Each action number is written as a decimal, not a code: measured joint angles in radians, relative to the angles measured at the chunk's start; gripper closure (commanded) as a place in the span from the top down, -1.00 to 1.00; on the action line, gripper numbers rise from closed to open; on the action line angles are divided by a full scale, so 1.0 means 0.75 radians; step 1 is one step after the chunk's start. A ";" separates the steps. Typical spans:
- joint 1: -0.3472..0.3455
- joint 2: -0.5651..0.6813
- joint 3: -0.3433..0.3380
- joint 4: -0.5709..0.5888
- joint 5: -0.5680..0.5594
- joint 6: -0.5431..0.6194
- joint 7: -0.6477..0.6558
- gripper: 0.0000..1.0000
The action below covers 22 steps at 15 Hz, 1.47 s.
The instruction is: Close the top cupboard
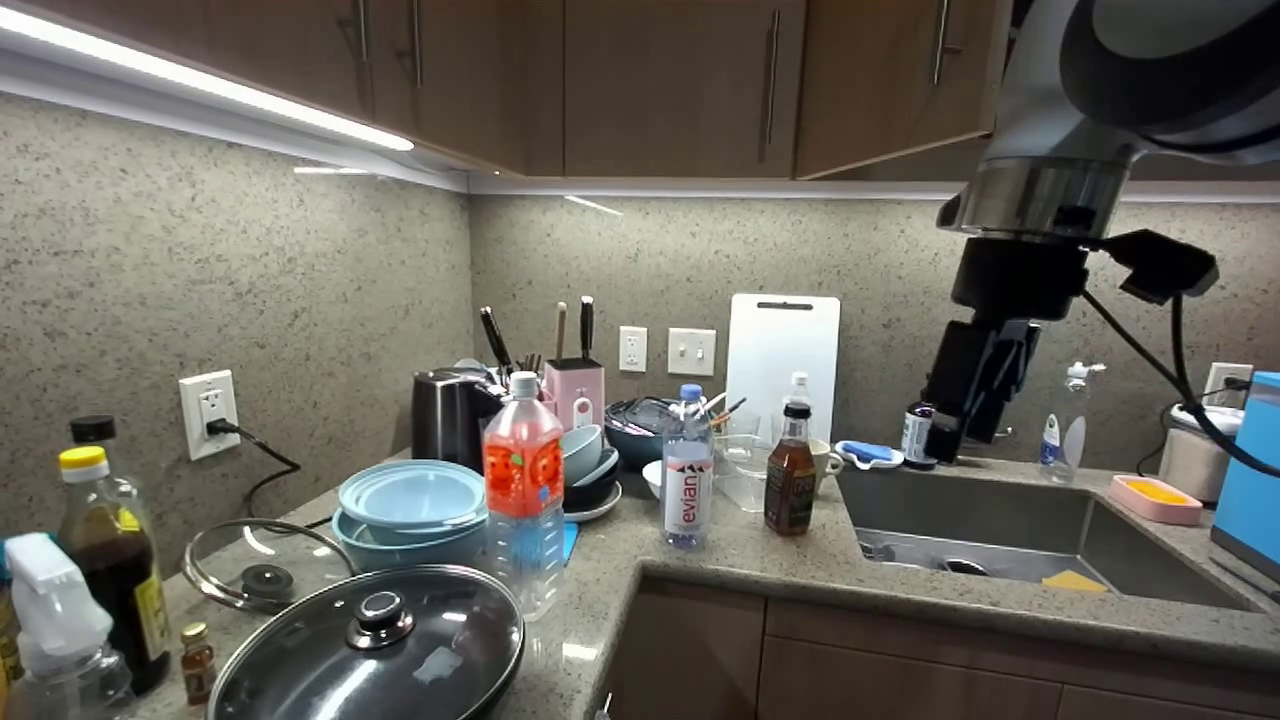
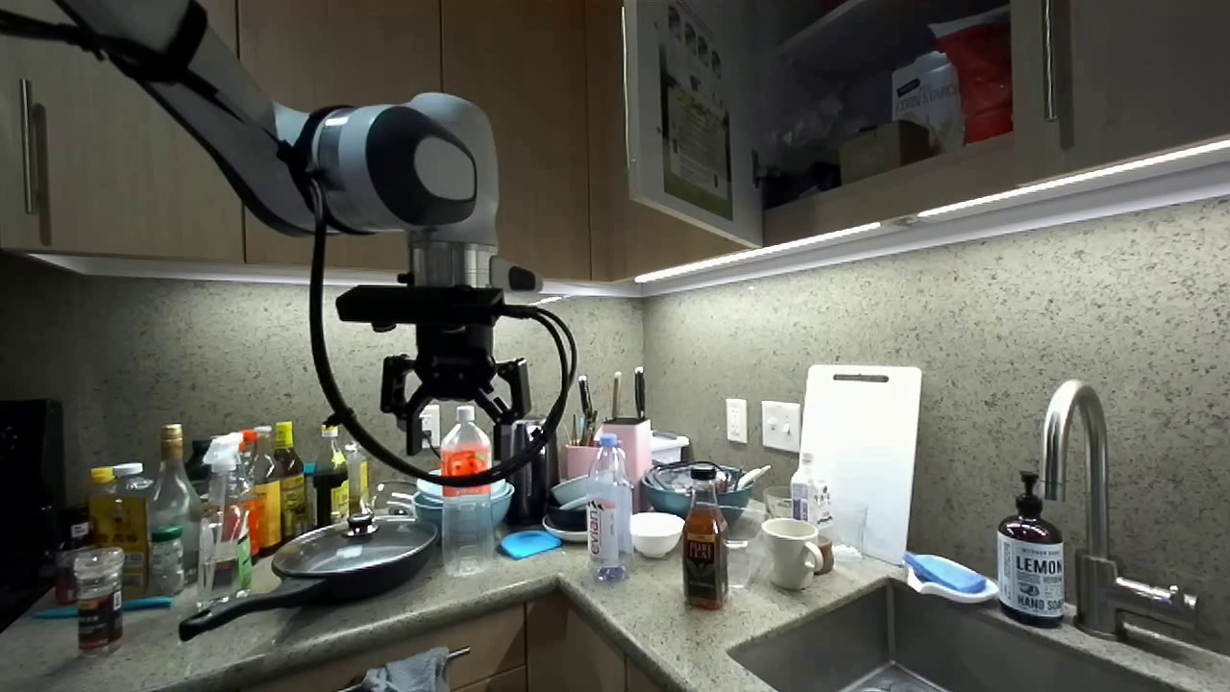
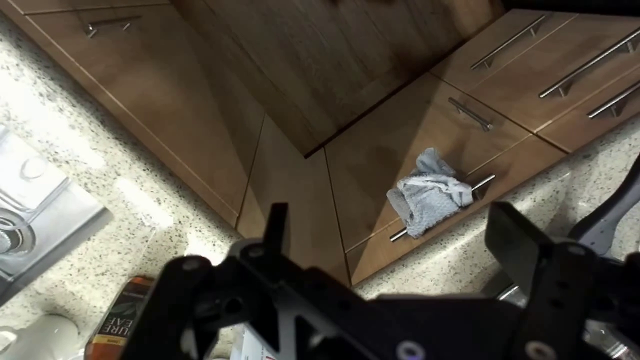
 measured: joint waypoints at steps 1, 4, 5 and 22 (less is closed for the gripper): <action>0.000 0.000 0.004 0.000 -0.002 0.000 0.001 1.00; -0.001 0.000 -0.005 0.000 -0.005 0.026 0.001 1.00; -0.001 0.000 -0.005 -0.003 -0.004 0.101 0.003 1.00; -0.072 -0.037 0.078 0.082 -0.031 1.147 0.327 1.00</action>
